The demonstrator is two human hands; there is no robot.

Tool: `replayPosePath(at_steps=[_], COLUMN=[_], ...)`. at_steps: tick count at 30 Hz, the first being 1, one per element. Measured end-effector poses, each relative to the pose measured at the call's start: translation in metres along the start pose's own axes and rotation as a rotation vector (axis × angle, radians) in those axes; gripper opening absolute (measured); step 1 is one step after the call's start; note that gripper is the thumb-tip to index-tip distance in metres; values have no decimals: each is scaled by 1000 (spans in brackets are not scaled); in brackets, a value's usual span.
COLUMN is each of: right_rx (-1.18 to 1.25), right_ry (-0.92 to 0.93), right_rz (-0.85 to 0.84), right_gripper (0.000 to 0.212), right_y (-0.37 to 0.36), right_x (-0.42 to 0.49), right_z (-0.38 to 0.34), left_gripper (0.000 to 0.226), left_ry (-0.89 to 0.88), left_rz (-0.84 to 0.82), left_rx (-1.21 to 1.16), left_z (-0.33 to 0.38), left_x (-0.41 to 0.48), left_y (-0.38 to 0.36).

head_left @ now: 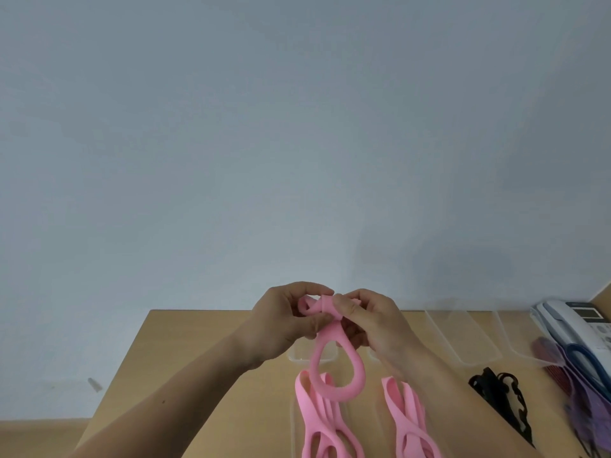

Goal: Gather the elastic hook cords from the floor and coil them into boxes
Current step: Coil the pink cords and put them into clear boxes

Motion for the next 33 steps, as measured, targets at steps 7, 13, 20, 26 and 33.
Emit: replayPosePath(at_steps=[7,13,20,26,33], right_rx=[34,8,-84,26,-80], right_ry=[68,94,167,116,10], right_rz=[14,-21,-121,-107,-107], right_gripper=[29,28,37,43,47], right_y=[2,-1,-6,-2,2], right_x=[3,2,-4,-6,-8], right_z=[-7,-5,-8,-5,1], left_gripper=[34,24,31,45,39], left_ry=[178,274,331,287,113], left_rz=[-81,-164,-204,-158,-78], left_rx=[-48,-83,-74,-205,-81], left_z=[-14,-18,-22,-18,-4], left_x=[1,-5,-6,-3,-3], left_y=[-4,-8,-15,-10,-9])
Point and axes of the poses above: each hand's wrist, its own x-axis towards the middle knuckle, its own y-axis out of the back of the hand, z = x × y, the point moved 10 cm from there along x, towards the middle knuckle, and after that the axes turned 15 degrees about y, right-handed, at the moved point
